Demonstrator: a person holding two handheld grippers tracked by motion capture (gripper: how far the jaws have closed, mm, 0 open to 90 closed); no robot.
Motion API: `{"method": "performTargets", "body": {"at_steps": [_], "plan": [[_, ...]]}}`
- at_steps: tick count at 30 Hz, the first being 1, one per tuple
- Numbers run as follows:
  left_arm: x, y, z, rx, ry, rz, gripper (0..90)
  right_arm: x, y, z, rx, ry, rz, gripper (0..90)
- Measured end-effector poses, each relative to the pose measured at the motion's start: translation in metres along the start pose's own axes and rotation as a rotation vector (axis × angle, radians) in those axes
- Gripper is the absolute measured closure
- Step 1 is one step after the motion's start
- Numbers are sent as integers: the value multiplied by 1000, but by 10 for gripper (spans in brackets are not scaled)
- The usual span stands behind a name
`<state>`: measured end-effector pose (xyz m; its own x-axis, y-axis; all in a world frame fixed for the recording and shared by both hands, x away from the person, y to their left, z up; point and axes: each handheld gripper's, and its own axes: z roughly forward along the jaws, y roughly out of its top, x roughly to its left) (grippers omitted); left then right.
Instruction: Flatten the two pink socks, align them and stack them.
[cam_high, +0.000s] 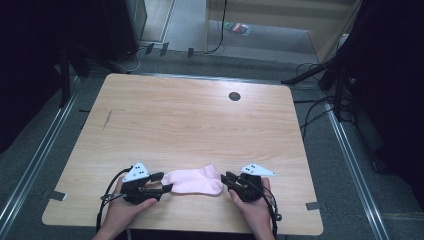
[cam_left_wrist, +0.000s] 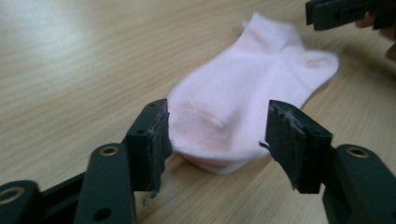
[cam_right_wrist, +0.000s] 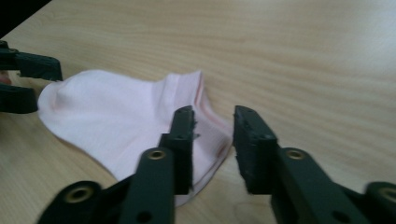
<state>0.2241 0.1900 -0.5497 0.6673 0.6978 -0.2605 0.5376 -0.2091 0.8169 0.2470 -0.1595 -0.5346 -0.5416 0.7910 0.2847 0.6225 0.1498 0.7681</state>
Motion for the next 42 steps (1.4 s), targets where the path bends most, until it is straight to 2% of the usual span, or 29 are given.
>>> {"method": "performTargets", "body": {"at_steps": [1,2,3,4,5,6,8,9,12,14,15,17,18,20,21,22,25,26,30,31,37,39,40,42], "plan": [[4,1,-4,-40,-6,-14,340,-3,2,-3,-35,-16,-23,507],[4,1,-4,-40,-6,-14,316,-3,2,-3,-35,-16,-23,507],[8,2,-8,-70,18,-11,284,-7,2,-5,-48,-15,-38,378],[8,2,-8,-70,18,-11,262,-7,2,-5,-48,-15,-38,378],[10,2,-11,-92,45,-10,239,-11,2,-6,-36,-21,-29,265],[12,3,-13,-100,53,-13,239,-11,2,-6,-36,-21,-29,265],[15,4,-19,-116,77,-33,177,-16,1,-8,-39,-40,-14,161],[18,4,-22,-118,95,-48,147,-18,1,-10,-39,-42,-8,149],[22,4,-28,-110,134,-55,84,-27,2,-15,-64,-32,28,136],[28,2,-32,-101,138,-49,26,-32,2,-18,-67,-56,30,137],[31,0,-34,-105,130,-62,4,-35,2,-20,-70,-65,32,136],[35,-1,-37,-108,133,-73,3,-38,2,-21,-72,-69,34,136],[39,-3,-40,-109,147,-90,3,-46,0,-25,-76,-87,37,136],[48,-7,-48,-109,190,-115,3,-52,-2,-29,-78,-102,45,136],[48,-7,-48,-109,190,-115,3,-52,-2,-29,-78,-102,45,136],[52,-9,-53,-105,218,-115,3,-59,-5,-33,-78,-123,46,137],[57,-12,-58,-100,238,-111,3,-68,-8,-40,-80,-142,57,137],[61,-14,-62,-95,259,-114,3,-71,-9,-42,-80,-150,58,137],[68,-17,-68,-101,280,-138,3,-79,-13,-49,-83,-169,66,137],[71,-18,-71,-102,292,-141,3,-86,-16,-54,-82,-185,75,137],[76,-22,-79,-84,343,-115,3,-97,-22,-64,-84,-210,91,138],[82,-26,-87,-92,372,-124,3,-103,-26,-70,-78,-229,87,141],[82,-26,-87,-92,372,-124,3,-103,-26,-70,-78,-229,87,141],[91,-29,-97,-114,386,-158,3,-109,-30,-75,-75,-247,102,143]]}}
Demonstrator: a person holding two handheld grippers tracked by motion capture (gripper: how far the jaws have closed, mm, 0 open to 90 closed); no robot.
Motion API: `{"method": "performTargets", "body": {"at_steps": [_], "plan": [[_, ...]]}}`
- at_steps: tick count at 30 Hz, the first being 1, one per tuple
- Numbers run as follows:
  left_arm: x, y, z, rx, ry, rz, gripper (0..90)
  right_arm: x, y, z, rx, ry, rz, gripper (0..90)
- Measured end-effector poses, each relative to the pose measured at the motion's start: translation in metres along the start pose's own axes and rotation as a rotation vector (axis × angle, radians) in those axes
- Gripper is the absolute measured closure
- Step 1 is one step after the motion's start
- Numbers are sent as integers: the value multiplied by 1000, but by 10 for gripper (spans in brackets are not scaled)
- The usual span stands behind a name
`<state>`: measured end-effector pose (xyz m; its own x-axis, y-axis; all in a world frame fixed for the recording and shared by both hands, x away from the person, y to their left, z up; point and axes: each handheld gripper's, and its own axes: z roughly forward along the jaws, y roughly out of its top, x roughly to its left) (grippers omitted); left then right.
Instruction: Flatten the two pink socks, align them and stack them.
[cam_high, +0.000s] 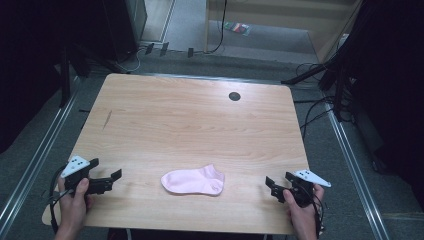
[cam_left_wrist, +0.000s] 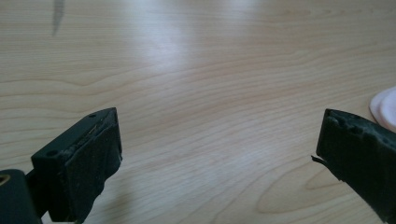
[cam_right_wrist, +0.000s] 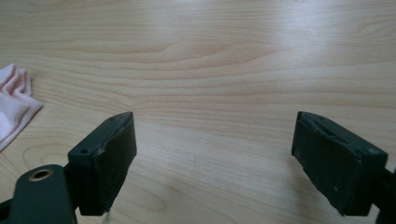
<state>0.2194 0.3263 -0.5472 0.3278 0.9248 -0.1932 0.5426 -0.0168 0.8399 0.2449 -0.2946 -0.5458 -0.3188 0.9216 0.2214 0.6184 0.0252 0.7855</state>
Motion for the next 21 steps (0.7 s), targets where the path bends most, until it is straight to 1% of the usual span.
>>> {"method": "performTargets", "body": {"at_steps": [1,2,3,4,5,7,8,9,11,12,13,14,15,18,20,21], "plan": [[0,0,0,0,0,0,3,0,0,0,0,0,0,143],[6,0,-4,-9,20,-6,3,-4,-1,-3,-3,-5,4,143],[6,0,-4,-9,20,-6,3,-4,-1,-3,-3,-5,4,143],[13,-1,-8,-3,52,15,3,-6,-2,-5,0,-22,-10,143],[15,-2,-10,-4,63,15,3,-8,-3,-6,-1,-26,-17,144],[24,-4,-15,-1,73,4,3,-10,-4,-9,-3,-28,-16,145],[24,-4,-15,-1,73,4,3,-10,-4,-9,-3,-28,-16,145],[30,-5,-18,-9,90,0,3,-14,-5,-11,-2,-31,-15,146],[34,-6,-20,-8,127,21,3,-18,-7,-14,3,-35,-3,147],[34,-6,-20,-8,127,21,3,-19,-7,-15,1,-37,8,148],[35,-6,-21,0,138,34,3,-19,-7,-15,1,-37,8,148],[37,-6,-21,2,139,34,3,-23,-8,-18,-2,-37,21,150],[38,-8,-20,0,123,19,3,-24,-9,-19,-1,-42,24,154],[39,-7,-17,4,117,16,3,-27,-9,-20,-6,-40,49,159],[39,-7,-17,-1,115,13,3,-27,-9,-19,-5,-43,47,159],[40,-7,-18,-9,113,-3,3,-26,-9,-17,3,-48,36,159]]}}
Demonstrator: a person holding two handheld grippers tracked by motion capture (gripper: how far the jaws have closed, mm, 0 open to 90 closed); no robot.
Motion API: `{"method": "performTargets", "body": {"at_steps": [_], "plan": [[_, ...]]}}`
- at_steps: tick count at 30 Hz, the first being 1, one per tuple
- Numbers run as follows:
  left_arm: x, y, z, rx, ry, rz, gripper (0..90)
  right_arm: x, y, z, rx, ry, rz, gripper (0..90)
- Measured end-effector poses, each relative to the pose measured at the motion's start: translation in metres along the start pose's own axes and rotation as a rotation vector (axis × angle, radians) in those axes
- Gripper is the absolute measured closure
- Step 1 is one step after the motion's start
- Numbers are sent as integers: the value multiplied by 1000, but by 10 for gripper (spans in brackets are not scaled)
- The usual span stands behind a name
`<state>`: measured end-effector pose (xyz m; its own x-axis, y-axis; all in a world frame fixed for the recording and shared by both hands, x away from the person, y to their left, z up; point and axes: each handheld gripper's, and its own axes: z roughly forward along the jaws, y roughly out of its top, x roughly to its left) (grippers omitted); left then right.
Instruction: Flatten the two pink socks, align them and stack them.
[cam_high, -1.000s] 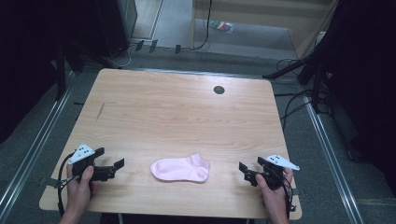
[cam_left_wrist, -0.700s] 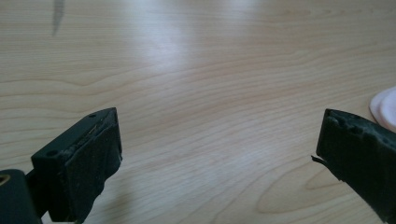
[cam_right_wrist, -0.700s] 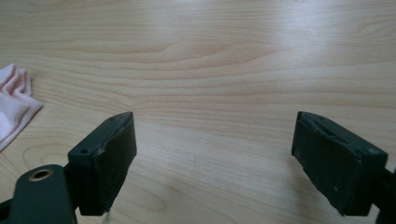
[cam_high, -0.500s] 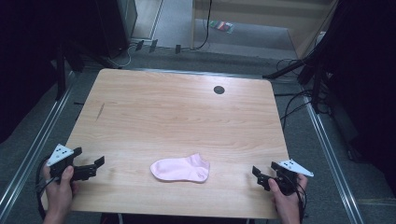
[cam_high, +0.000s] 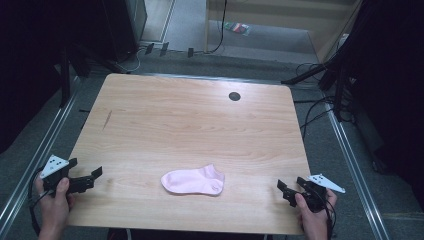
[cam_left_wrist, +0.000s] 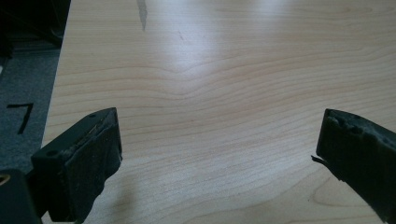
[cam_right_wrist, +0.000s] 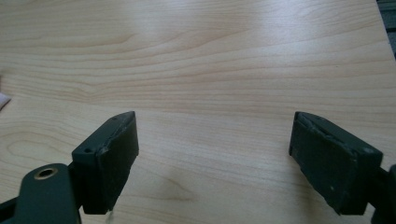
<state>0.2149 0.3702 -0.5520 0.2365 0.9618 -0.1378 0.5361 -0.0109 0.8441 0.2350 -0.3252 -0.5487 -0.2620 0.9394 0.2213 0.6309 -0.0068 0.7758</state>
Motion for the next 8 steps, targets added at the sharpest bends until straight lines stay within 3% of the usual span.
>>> {"method": "performTargets", "body": {"at_steps": [8], "plan": [[1,1,2,14,-11,-13,3,6,-1,2,16,-5,-30,151]]}}
